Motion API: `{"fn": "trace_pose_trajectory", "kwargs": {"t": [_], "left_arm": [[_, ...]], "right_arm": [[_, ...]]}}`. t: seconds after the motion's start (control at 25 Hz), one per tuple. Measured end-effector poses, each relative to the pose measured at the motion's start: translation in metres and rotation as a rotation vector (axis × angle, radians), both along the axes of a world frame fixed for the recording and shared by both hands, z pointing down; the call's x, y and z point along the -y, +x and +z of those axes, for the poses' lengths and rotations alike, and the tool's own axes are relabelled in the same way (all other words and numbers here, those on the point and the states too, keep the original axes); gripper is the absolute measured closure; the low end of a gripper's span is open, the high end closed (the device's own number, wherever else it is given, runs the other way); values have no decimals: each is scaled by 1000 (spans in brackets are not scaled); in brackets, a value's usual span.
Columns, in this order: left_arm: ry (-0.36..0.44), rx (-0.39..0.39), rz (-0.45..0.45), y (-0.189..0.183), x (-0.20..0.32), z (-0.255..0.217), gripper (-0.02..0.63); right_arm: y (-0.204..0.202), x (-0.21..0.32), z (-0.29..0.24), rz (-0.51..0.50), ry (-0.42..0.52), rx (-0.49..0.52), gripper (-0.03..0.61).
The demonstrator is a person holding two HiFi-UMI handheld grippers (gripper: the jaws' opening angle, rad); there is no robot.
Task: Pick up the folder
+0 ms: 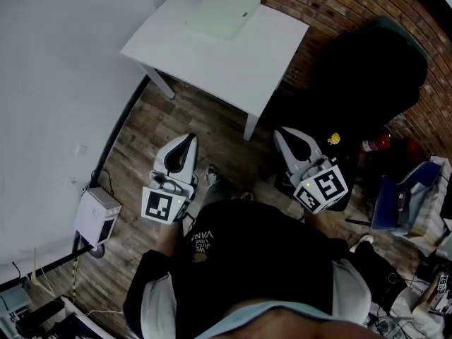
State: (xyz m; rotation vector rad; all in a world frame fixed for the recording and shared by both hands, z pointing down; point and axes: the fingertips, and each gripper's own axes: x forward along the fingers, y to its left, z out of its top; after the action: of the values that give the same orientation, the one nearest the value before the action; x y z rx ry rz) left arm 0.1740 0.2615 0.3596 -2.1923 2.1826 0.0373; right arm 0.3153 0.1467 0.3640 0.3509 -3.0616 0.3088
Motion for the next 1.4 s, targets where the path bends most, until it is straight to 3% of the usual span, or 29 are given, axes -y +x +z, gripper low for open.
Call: {"fn": "trace_pose_trajectory", "kwargs": {"t": [0.52, 0.72, 1.16, 1.4], "left_arm": [[19, 26, 2, -115, 5, -7, 614], [-8, 26, 19, -152, 9, -5, 614], [-33, 33, 103, -208, 11, 2, 614], [5, 13, 107, -224, 15, 3, 614]], "right_arm": [[-113, 16, -6, 23, 9, 10, 580], [-147, 21, -8, 54, 5, 16, 580], [-192, 21, -5, 139, -9, 7, 580], [-201, 25, 3, 159, -19, -23, 580]]}}
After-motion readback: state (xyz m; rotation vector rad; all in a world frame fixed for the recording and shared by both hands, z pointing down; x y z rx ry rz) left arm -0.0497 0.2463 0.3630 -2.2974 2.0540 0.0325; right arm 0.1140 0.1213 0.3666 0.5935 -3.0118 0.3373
